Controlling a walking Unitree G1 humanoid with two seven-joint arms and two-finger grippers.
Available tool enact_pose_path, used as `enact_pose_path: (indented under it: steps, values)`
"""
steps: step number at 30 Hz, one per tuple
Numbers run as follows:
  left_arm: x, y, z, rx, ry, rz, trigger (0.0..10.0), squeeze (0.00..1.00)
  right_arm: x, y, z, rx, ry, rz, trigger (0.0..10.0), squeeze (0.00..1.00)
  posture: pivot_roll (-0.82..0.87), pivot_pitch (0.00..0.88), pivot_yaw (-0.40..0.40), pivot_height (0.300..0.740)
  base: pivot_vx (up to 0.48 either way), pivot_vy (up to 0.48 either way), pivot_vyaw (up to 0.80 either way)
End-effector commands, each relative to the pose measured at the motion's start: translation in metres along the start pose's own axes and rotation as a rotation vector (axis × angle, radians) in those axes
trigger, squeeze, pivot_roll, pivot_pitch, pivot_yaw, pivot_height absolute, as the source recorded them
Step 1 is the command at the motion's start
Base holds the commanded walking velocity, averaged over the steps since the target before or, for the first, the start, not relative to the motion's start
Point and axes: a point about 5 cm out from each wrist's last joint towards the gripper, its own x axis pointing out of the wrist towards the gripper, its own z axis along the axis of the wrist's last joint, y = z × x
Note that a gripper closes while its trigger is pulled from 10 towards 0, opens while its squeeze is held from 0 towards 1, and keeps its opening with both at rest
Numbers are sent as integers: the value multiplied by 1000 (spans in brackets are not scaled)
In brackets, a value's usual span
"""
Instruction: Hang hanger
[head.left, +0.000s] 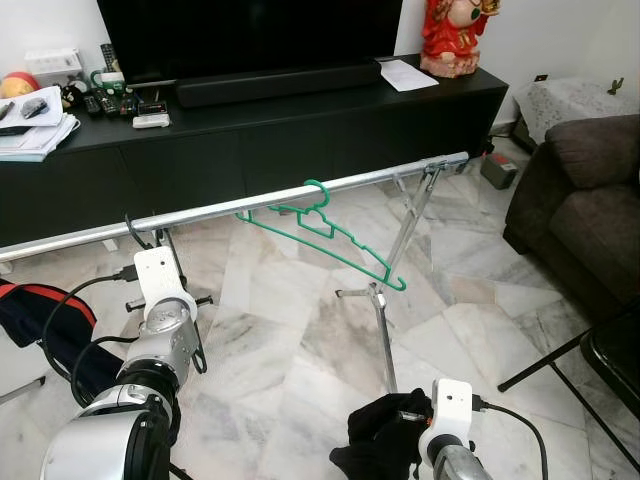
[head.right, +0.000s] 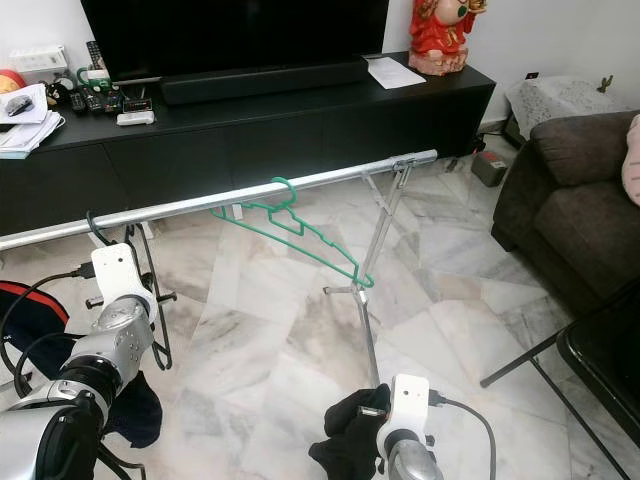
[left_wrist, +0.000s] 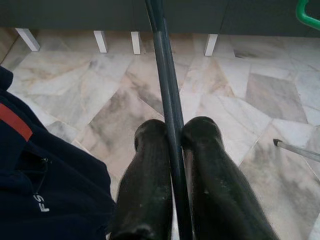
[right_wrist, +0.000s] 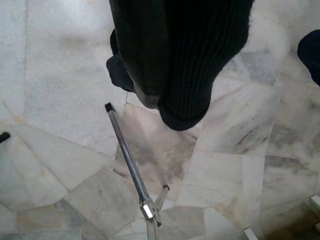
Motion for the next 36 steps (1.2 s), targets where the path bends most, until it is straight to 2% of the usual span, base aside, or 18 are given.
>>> enact_pose_path:
  steps: [1, 13, 19, 24, 28, 32, 34, 36]
  values:
    - [0, 4, -4, 18, -3, 19, 0, 0, -1, 0, -2, 1, -9, -3, 10000, 0, -80, 110, 36, 740, 0, 0, 0]
    - [-2, 4, -3, 31, -46, 7, 0, 0, -2, 0, -2, 0, -7, -4, 10000, 0, -84, 111, 34, 740, 0, 0, 0]
    - [-4, 5, -1, 25, -114, -29, 0, 0, -2, -1, -3, 0, -5, -5, 10000, 0, -81, 114, 32, 740, 0, 0, 0]
    - [-9, 12, -8, 76, -171, -76, 0, 0, -2, -1, -4, 1, -4, -5, 10000, 0, -79, 117, 32, 740, 0, 0, 0]
    - [-12, 15, -11, 80, -194, -88, 0, 0, -2, -1, -4, 2, -5, -5, 10000, 0, -77, 118, 32, 740, 0, 0, 0]
    - [-19, 23, -23, 134, -205, -103, 0, 0, -2, 0, -5, 1, -2, -1, 10000, 0, -73, 121, 29, 740, 0, 0, 0]
    - [-24, 27, -33, 202, -209, -133, 0, 0, -3, 0, -5, 1, -2, 0, 10000, 0, -73, 121, 28, 740, 0, 0, 0]
    - [-28, 30, -40, 236, -210, -153, 118, 0, -2, -1, -5, 0, -2, 0, 10000, 0, -74, 122, 27, 740, 0, 0, 0]
